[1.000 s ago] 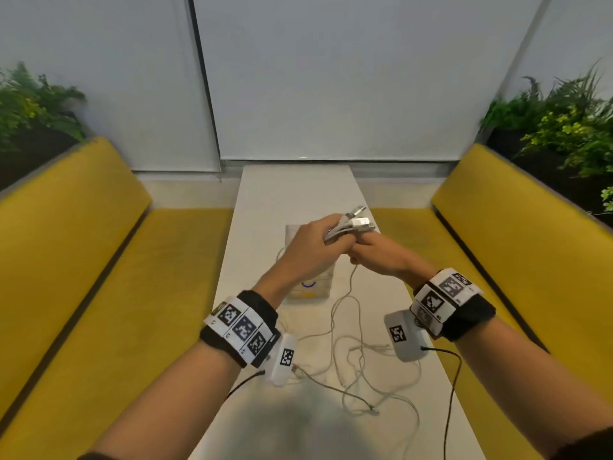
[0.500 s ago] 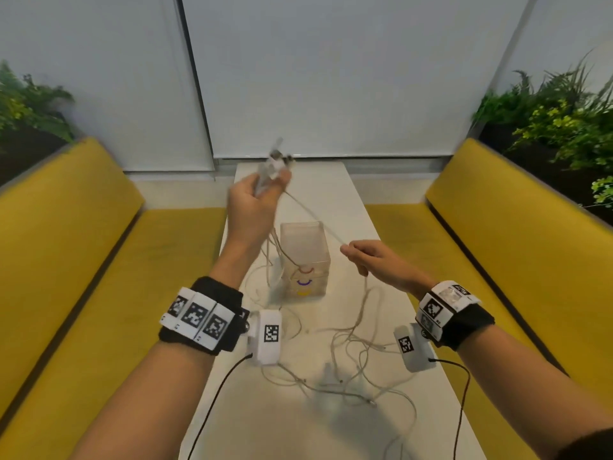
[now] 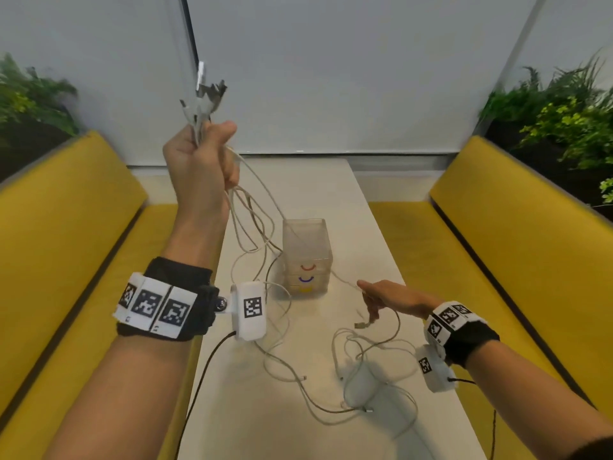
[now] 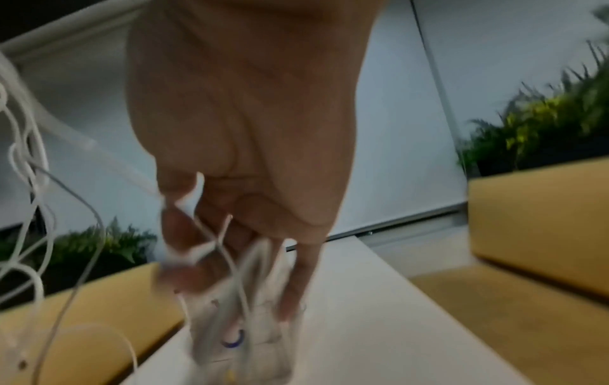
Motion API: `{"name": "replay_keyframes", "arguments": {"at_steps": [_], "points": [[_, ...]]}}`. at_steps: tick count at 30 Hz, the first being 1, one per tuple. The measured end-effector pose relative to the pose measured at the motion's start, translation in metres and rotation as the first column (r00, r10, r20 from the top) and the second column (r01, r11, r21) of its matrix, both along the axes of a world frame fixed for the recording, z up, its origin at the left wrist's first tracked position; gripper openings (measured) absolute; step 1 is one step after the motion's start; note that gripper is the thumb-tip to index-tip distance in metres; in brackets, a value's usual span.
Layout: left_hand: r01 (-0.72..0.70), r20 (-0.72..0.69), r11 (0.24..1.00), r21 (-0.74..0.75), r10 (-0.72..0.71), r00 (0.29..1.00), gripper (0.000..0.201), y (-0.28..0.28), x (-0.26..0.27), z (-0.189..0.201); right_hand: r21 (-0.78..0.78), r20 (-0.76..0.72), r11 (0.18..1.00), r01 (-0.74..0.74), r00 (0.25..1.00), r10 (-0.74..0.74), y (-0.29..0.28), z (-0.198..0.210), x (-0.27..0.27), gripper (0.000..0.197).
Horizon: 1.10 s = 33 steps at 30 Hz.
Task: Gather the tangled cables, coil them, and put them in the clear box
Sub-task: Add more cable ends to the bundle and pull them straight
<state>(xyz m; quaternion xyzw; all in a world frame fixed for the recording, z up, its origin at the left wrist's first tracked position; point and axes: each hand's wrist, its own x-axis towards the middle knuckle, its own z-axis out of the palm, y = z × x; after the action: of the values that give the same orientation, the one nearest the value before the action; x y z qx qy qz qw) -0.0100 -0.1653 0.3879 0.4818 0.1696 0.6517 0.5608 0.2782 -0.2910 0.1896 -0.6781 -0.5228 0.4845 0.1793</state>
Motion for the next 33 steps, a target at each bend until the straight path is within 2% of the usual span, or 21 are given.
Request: {"name": "replay_keyframes", "arguments": {"at_steps": [2, 5, 7, 10, 13, 14, 16, 18, 20, 22, 25, 28, 30, 33], "points": [[0.035, -0.020, 0.999, 0.012, -0.035, 0.999, 0.040, -0.004, 0.003, 0.000, -0.062, 0.030, 0.995, -0.081, 0.996, 0.083, 0.002, -0.005, 0.000, 0.054], [0.063, 0.055, 0.997, -0.033, -0.061, 0.997, 0.043, -0.006, 0.002, 0.004, -0.152, 0.072, 0.977, -0.152, 0.984, 0.165, 0.003, -0.012, 0.006, 0.056], [0.061, 0.085, 0.998, -0.026, -0.059, 0.995, 0.043, -0.006, -0.003, 0.008, -0.197, 0.115, 0.969, -0.149, 0.978, 0.173, 0.001, -0.019, 0.011, 0.054], [0.118, 0.022, 0.992, 0.037, -0.119, 0.993, 0.041, -0.008, -0.003, 0.010, -0.199, 0.136, 0.972, -0.124, 0.979, 0.153, -0.002, -0.028, 0.015, 0.042], [0.249, -0.038, 0.967, 0.054, -0.247, 0.968, 0.041, -0.007, 0.000, 0.003, -0.128, 0.068, 0.991, -0.026, 0.997, 0.035, -0.001, -0.035, 0.020, 0.037], [0.295, -0.060, 0.953, 0.063, -0.291, 0.955, 0.040, -0.006, 0.001, 0.000, -0.078, 0.104, 0.997, 0.030, 0.994, -0.021, 0.000, -0.038, 0.024, 0.037], [0.391, -0.125, 0.917, 0.072, -0.381, 0.916, 0.036, -0.005, 0.001, -0.006, 0.029, 0.273, 0.996, 0.085, 0.958, -0.090, 0.003, -0.047, 0.034, 0.035], [0.505, -0.203, 0.862, 0.044, -0.487, 0.850, 0.029, -0.007, 0.000, -0.009, 0.088, 0.354, 0.989, 0.119, 0.924, -0.143, 0.005, -0.057, 0.043, 0.031], [0.585, -0.284, 0.810, 0.028, -0.555, 0.782, 0.021, -0.010, 0.000, -0.012, 0.152, 0.397, 0.974, 0.167, 0.892, -0.215, 0.009, -0.068, 0.046, 0.018], [0.615, -0.391, 0.787, 0.047, -0.552, 0.736, 0.021, -0.010, 0.000, -0.017, 0.203, 0.474, 0.965, 0.165, 0.846, -0.244, 0.016, -0.075, 0.045, 0.003], [0.594, -0.401, 0.804, -0.026, -0.553, 0.730, 0.017, -0.005, 0.004, -0.027, 0.226, 0.569, 0.972, 0.070, 0.800, -0.190, 0.035, -0.087, 0.040, 0.017], [0.520, -0.355, 0.834, -0.183, -0.550, 0.756, 0.026, 0.001, 0.012, -0.041, 0.225, 0.609, 0.974, -0.012, 0.783, -0.131, 0.063, -0.100, 0.028, 0.024], [0.490, -0.326, 0.816, -0.305, -0.573, 0.752, 0.029, 0.004, 0.018, -0.053, 0.178, 0.620, 0.983, -0.049, 0.781, -0.074, 0.083, -0.110, 0.019, 0.029], [0.529, -0.239, 0.743, -0.411, -0.647, 0.724, 0.026, 0.008, 0.026, -0.074, 0.009, 0.640, 0.996, -0.092, 0.766, 0.065, 0.106, -0.127, 0.004, 0.038]]}}
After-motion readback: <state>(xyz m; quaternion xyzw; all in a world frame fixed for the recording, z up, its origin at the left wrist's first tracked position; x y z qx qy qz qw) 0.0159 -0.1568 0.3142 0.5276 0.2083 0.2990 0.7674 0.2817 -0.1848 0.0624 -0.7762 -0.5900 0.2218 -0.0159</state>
